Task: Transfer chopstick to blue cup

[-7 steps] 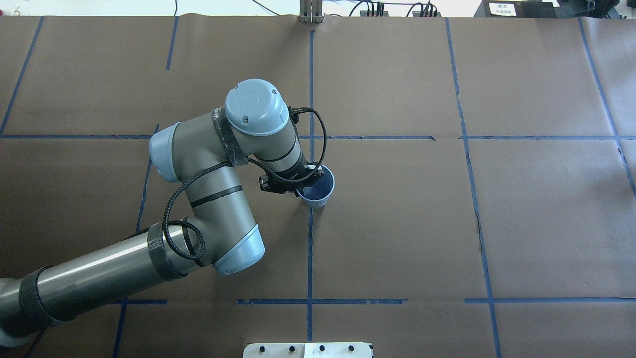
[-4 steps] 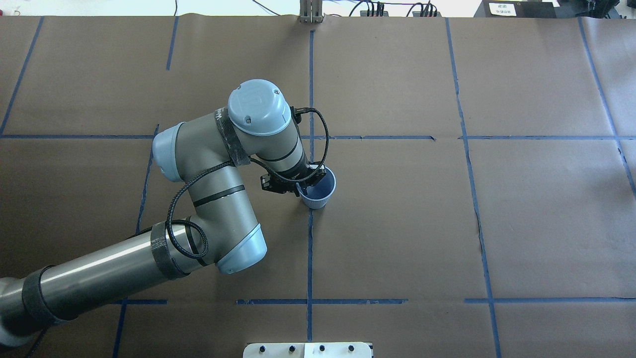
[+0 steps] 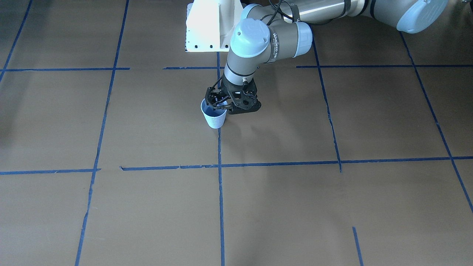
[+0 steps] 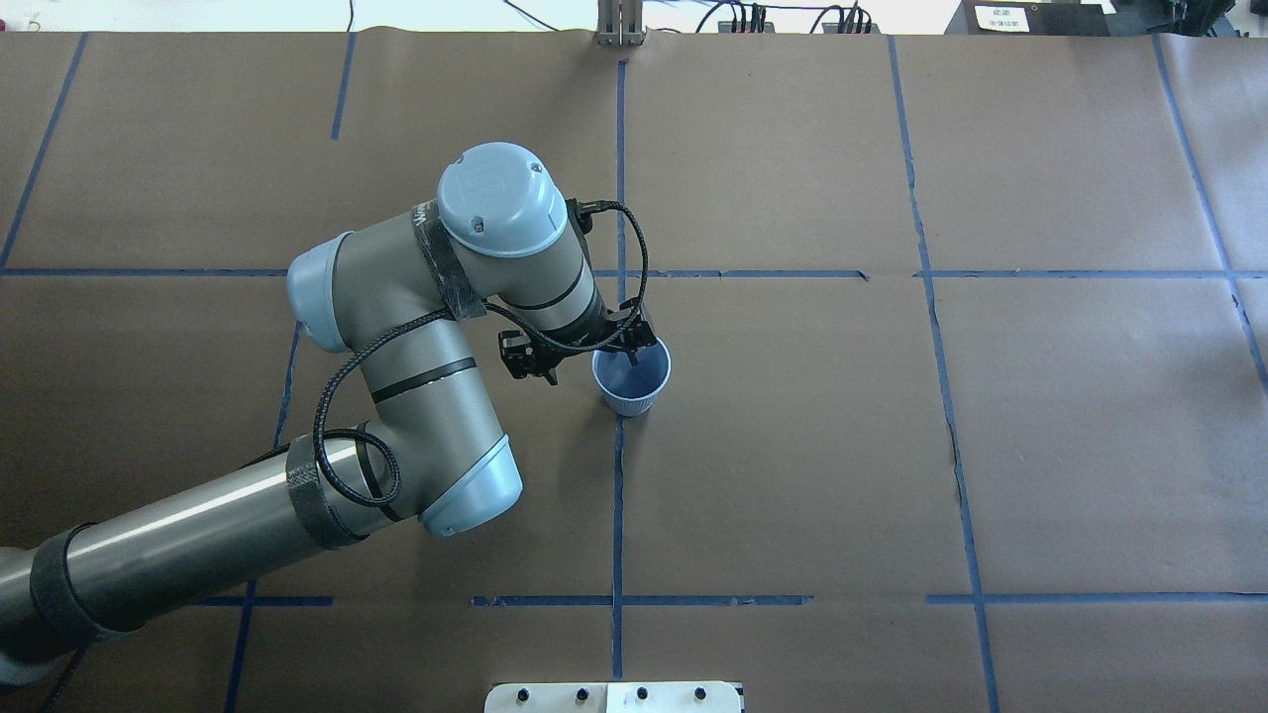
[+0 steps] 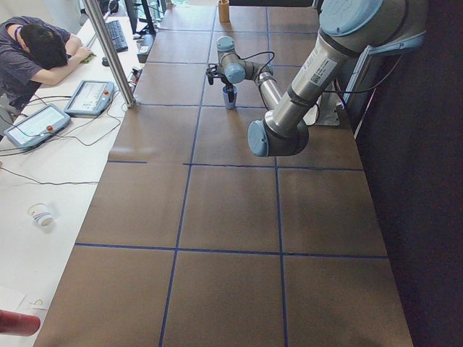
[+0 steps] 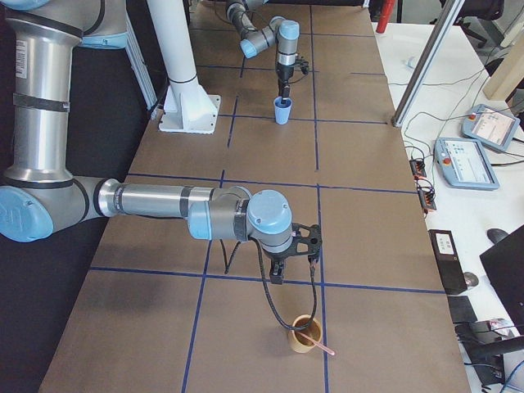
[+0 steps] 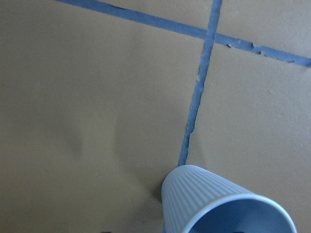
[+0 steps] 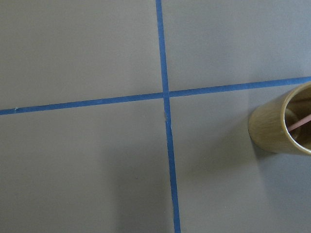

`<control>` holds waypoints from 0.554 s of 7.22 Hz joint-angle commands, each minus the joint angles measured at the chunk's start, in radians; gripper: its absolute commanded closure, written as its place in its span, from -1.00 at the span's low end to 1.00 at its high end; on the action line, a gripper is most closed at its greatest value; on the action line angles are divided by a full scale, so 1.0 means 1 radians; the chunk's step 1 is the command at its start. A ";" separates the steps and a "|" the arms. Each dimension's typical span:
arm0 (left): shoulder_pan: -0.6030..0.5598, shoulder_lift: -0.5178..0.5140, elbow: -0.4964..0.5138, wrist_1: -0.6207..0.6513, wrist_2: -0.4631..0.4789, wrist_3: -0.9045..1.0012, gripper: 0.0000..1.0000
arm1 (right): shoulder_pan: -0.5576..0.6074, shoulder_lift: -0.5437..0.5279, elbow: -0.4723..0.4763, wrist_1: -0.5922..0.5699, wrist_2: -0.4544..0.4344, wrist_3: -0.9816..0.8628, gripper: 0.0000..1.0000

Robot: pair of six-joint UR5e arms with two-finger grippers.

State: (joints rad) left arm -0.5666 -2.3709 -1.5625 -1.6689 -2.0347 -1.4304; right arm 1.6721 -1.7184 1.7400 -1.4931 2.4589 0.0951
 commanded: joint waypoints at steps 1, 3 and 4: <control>-0.048 0.038 -0.081 0.003 -0.010 0.013 -1.00 | 0.000 -0.007 -0.014 0.011 0.002 -0.002 -1.00; -0.125 0.094 -0.163 0.011 -0.089 0.018 -1.00 | 0.024 -0.023 -0.049 0.016 -0.006 -0.008 -1.00; -0.180 0.139 -0.215 0.012 -0.131 0.056 -1.00 | 0.044 -0.020 -0.074 0.016 -0.012 -0.015 -1.00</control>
State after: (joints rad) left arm -0.6855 -2.2804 -1.7179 -1.6590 -2.1123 -1.4054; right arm 1.6927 -1.7368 1.6970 -1.4796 2.4536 0.0895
